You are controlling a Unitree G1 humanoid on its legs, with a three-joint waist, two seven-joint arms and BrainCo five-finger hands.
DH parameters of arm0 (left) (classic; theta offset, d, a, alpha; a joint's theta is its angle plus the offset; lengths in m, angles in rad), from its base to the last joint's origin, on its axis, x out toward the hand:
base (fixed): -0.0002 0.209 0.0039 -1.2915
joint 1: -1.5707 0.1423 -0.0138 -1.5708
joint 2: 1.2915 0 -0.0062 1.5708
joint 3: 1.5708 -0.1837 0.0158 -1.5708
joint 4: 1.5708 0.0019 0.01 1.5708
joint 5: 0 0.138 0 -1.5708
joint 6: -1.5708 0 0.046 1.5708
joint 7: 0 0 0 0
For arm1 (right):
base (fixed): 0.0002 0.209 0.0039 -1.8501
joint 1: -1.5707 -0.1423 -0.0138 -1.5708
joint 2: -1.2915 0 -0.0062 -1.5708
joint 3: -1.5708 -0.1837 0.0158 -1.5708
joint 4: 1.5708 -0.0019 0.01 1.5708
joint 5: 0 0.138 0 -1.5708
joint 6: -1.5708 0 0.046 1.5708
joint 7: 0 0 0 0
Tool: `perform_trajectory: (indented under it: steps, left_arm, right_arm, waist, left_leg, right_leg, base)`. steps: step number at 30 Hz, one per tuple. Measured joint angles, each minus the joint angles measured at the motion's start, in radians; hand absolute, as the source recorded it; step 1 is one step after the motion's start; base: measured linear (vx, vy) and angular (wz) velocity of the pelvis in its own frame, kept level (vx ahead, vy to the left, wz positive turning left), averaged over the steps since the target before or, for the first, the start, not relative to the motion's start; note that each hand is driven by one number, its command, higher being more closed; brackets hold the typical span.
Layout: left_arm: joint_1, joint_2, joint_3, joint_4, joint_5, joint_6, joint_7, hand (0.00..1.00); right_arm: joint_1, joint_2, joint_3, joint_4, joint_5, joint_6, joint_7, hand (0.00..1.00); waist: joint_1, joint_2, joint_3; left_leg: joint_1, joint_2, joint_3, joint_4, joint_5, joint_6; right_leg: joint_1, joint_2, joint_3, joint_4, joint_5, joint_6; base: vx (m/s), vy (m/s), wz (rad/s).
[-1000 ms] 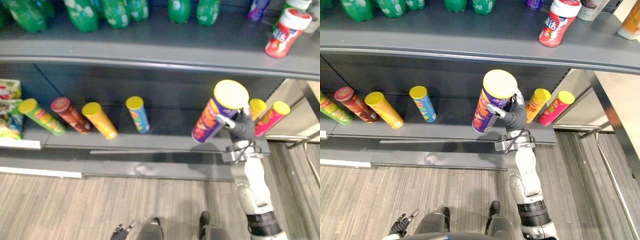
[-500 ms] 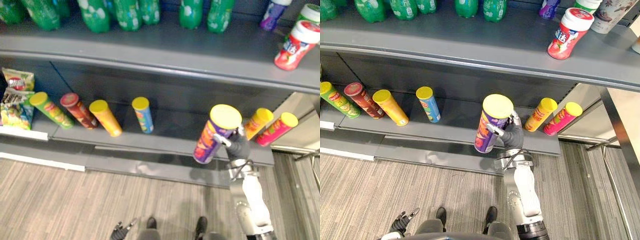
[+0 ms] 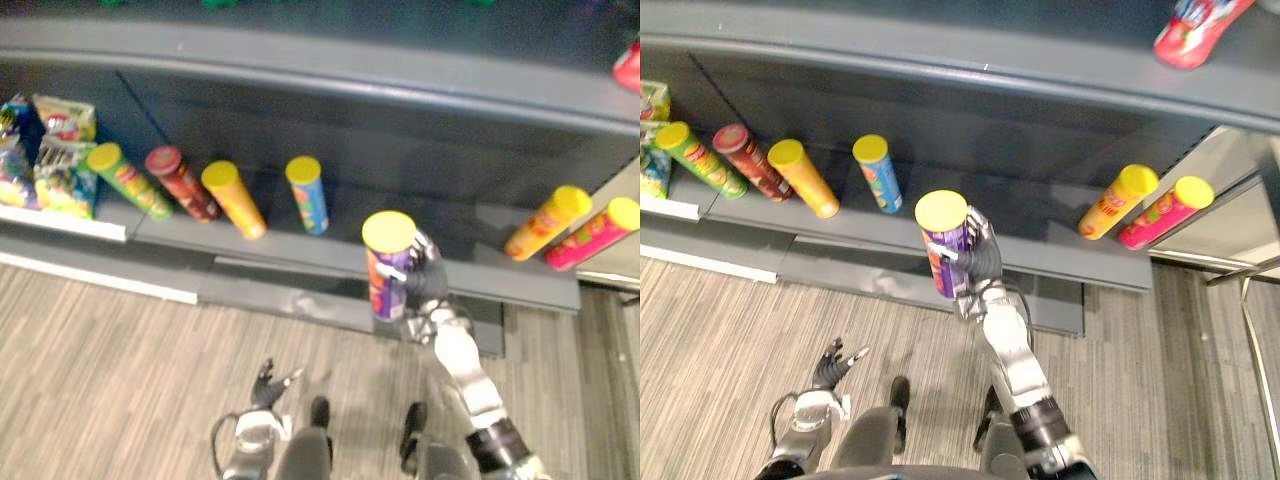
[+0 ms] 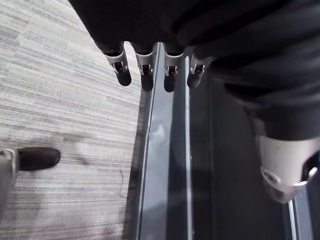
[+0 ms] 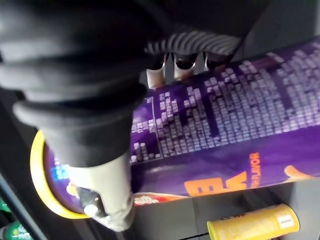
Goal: Put the gum and the chips on the shelf.
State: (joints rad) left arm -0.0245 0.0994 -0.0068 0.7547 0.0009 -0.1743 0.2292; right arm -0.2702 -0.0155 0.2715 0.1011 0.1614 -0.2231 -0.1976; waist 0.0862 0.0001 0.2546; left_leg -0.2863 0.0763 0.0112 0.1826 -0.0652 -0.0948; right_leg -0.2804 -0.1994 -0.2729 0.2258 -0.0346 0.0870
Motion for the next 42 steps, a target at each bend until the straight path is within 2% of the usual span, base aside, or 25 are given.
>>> perform_trajectory:
  steps: [2, 6, 8, 12, 13, 16, 20, 31, 35, 42]
  left_arm:
    - [-0.026, 0.001, 0.000, -0.023, -0.023, -0.004, 0.013, 0.00]
    - [-0.033, 0.004, 0.000, -0.082, -0.069, -0.012, 0.040, 0.00]
    - [-0.045, 0.004, 0.000, -0.116, -0.084, -0.014, 0.047, 0.00]
    - [-0.046, 0.004, 0.001, -0.178, -0.115, -0.022, 0.052, 0.00]
    - [-0.053, 0.003, 0.001, -0.194, -0.115, -0.022, 0.052, 0.00]
    - [-0.056, 0.002, 0.002, -0.219, -0.116, -0.029, 0.057, 0.00]
    - [-0.061, -0.012, 0.009, -0.235, -0.117, -0.030, 0.071, 0.00]
    - [-0.061, -0.057, 0.012, -0.241, -0.119, -0.031, 0.071, 0.00]
    - [-0.063, -0.063, 0.011, -0.240, -0.154, -0.032, 0.071, 0.00]
    - [-0.070, -0.069, 0.005, -0.254, -0.156, -0.033, 0.071, 0.00]
  right_arm:
    - [-0.096, 0.013, -0.035, 0.068, -0.039, 0.000, -0.044, 1.00]
    - [-0.250, 0.015, -0.124, 0.167, -0.097, 0.009, -0.127, 1.00]
    - [-0.334, 0.012, -0.228, 0.206, -0.124, 0.023, -0.182, 1.00]
    - [-0.446, -0.021, -0.326, 0.212, -0.146, 0.033, -0.264, 1.00]
    - [-0.484, -0.030, -0.356, 0.212, -0.161, 0.037, -0.283, 1.00]
    - [-0.536, -0.047, -0.389, 0.196, -0.161, 0.039, -0.325, 1.00]
    - [-0.550, -0.056, -0.396, 0.140, -0.160, 0.041, -0.357, 1.00]
    - [-0.640, -0.087, -0.494, 0.142, -0.147, 0.042, -0.396, 1.00]
    - [-0.676, -0.095, -0.504, 0.144, -0.116, 0.042, -0.405, 1.00]
    - [-0.737, -0.135, -0.530, 0.152, -0.113, 0.042, -0.410, 1.00]
  waist:
    - [0.003, 0.014, 0.051]
    - [0.019, 0.031, 0.090]
    - [0.037, 0.044, 0.129]
    - [0.045, 0.051, 0.145]
    - [0.041, 0.060, 0.158]
    - [0.036, 0.065, 0.162]
    - [0.053, 0.065, 0.162]
    - [0.055, 0.073, 0.166]
    - [0.055, 0.077, 0.168]
    - [0.059, 0.098, 0.178]
  left_leg:
    - [-0.027, 0.003, 0.014, 0.004, 0.013, 0.007]
    - [-0.114, 0.001, 0.009, 0.030, 0.051, 0.000]
    - [-0.130, -0.003, 0.001, 0.038, 0.061, 0.002]
    - [-0.195, -0.004, 0.000, 0.079, 0.058, 0.005]
    - [-0.207, 0.001, 0.004, 0.092, 0.055, 0.007]
    - [-0.240, 0.025, 0.044, 0.125, 0.052, 0.010]
    - [-0.259, 0.026, 0.050, 0.141, 0.050, 0.006]
    - [-0.307, 0.028, 0.061, 0.153, 0.056, 0.005]
    - [-0.325, 0.025, 0.057, 0.152, 0.061, 0.005]
    - [-0.378, 0.010, 0.042, 0.152, 0.079, 0.009]
  right_leg:
    - [-0.036, -0.016, -0.008, 0.042, -0.013, 0.000]
    - [-0.137, -0.033, -0.013, 0.108, -0.014, -0.007]
    - [-0.158, -0.044, -0.020, 0.147, -0.020, -0.017]
    - [-0.224, -0.064, -0.027, 0.212, -0.042, -0.024]
    - [-0.227, -0.069, -0.039, 0.225, -0.049, -0.025]
    - [-0.250, -0.082, -0.053, 0.271, -0.075, -0.028]
    - [-0.275, -0.094, -0.054, 0.306, -0.095, -0.033]
    - [-0.329, -0.119, -0.071, 0.361, -0.126, -0.039]
    - [-0.353, -0.127, -0.074, 0.378, -0.136, -0.042]
    - [-0.406, -0.149, -0.086, 0.409, -0.146, -0.044]
  base:
    - [-0.18, -0.005, 0.26]
    - [-0.12, -0.016, 0.16]
    - [-0.07, -0.028, 0.16]
    - [-0.06, -0.025, 0.14]
    - [-0.04, -0.031, 0.20]
    - [-0.03, -0.057, 0.22]
    - [0.02, -0.046, 0.05]
    - [0.03, -0.036, 0.07]
    - [0.03, -0.033, 0.06]
    - [0.02, -0.023, 0.10]
